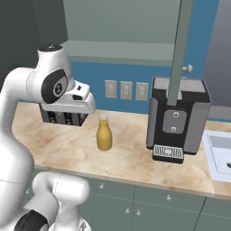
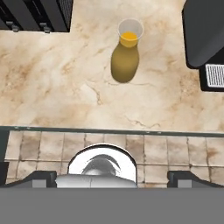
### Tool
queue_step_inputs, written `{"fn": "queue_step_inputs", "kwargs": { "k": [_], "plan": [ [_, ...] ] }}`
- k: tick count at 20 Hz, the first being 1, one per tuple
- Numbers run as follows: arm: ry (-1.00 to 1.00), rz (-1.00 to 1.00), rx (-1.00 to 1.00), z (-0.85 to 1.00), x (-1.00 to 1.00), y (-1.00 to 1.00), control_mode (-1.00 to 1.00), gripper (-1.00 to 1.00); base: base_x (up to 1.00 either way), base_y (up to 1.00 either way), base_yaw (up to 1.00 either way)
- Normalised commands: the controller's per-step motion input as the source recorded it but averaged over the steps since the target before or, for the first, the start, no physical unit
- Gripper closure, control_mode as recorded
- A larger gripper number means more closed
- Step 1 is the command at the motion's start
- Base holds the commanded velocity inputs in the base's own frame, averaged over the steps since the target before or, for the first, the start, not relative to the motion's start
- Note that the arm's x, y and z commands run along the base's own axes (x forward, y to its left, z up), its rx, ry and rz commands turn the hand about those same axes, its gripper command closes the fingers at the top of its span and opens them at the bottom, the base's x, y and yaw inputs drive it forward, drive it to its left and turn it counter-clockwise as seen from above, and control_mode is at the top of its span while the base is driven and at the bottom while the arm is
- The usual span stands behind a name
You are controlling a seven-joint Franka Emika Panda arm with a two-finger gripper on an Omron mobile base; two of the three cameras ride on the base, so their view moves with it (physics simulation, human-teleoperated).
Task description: There is a tray on the dining counter. Grab the cup, mug, and pitcher and place them on the tray. The pitcher may be placed next to the tray if it cannot fit the tray.
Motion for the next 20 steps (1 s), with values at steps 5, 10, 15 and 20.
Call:
{"fn": "queue_step_inputs", "kwargs": {
  "k": [5,10,15,20],
  "plan": [
    [0.05,0.00,0.03,-0.18,0.32,0.00,-1.00,-1.00,0.00,0.00,0.00],
    [0.07,0.00,0.04,-0.17,0.24,-0.04,-1.00,-1.00,0.00,0.00,0.00],
    [0.03,0.00,0.04,-0.22,0.18,-0.14,-1.00,-1.00,0.00,0.00,0.00],
    [0.00,0.00,0.00,-0.34,0.15,-0.13,-1.00,-1.00,0.00,0.00,0.00]
  ]
}}
